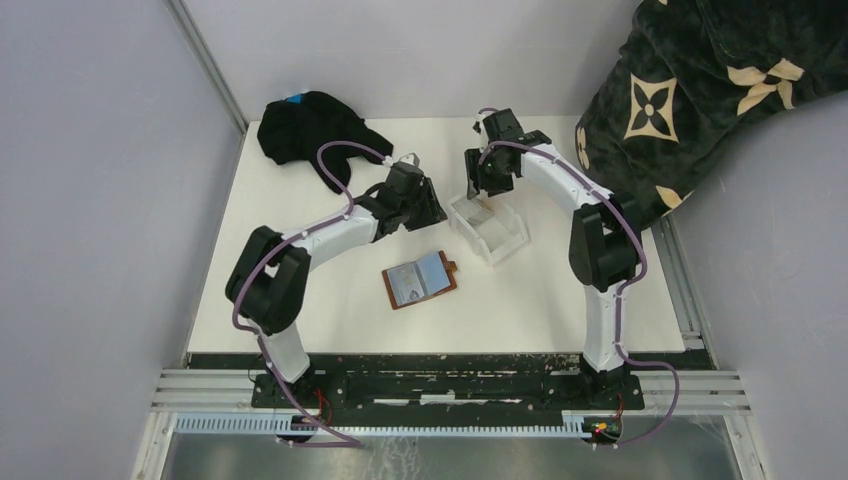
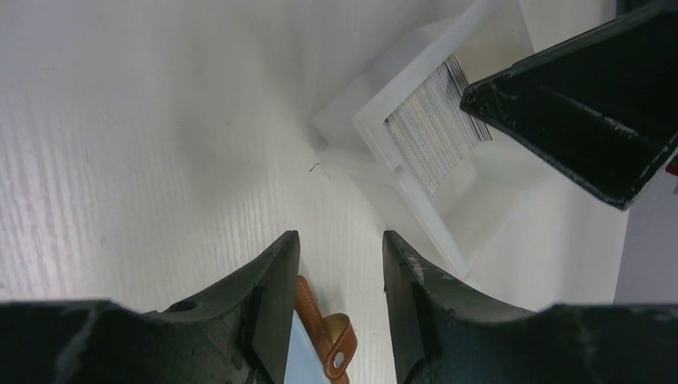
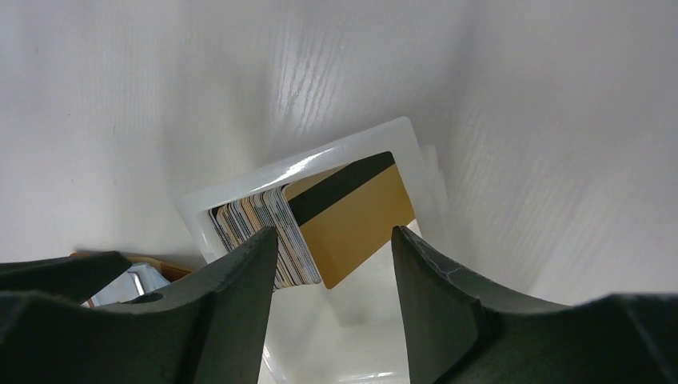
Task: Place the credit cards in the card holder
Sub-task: Pick up the credit card from the storage box.
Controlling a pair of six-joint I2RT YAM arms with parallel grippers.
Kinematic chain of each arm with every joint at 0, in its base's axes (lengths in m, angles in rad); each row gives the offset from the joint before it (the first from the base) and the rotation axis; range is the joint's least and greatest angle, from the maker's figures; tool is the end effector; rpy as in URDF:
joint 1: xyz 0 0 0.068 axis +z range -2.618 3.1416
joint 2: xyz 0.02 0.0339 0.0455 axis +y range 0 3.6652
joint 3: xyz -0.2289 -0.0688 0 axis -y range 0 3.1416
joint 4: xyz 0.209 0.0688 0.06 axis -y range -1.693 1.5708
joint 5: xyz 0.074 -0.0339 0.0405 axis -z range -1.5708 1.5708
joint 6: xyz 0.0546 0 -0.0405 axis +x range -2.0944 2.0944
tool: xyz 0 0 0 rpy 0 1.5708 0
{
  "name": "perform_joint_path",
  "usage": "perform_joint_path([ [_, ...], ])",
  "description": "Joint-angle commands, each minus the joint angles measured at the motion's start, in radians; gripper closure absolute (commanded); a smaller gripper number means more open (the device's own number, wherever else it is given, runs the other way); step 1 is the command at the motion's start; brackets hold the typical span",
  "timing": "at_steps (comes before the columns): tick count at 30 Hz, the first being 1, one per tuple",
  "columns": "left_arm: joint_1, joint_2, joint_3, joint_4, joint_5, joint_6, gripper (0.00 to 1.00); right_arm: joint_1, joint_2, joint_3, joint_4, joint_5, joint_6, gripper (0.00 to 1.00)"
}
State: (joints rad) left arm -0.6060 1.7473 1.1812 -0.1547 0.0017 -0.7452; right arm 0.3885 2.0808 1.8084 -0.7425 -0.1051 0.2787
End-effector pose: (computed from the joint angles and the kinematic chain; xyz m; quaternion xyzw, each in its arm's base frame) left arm 0.3003 -0.2082 0.1925 -0.0630 0.9089 -0.2585 0.3213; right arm 0.3836 0.1632 0.2058 -0.0671 0.9581 0.1374 0.2424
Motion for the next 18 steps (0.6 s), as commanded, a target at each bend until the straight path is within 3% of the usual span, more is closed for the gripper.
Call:
perform_joint_path([
  [1, 0.002, 0.066, 0.084, 0.025, 0.040, 0.043, 0.50, -0.004, 0.012, 0.041, 0.023, -0.080, -0.007, 0.40],
  [13, 0.002, 0.217, 0.178, 0.017, 0.094, 0.047, 0.52, -0.029, 0.067, 0.051, 0.009, -0.141, 0.020, 0.41],
  [18, 0.002, 0.260, 0.216, 0.015, 0.104, 0.047, 0.53, -0.030, 0.076, 0.052, 0.005, -0.174, 0.036, 0.48],
])
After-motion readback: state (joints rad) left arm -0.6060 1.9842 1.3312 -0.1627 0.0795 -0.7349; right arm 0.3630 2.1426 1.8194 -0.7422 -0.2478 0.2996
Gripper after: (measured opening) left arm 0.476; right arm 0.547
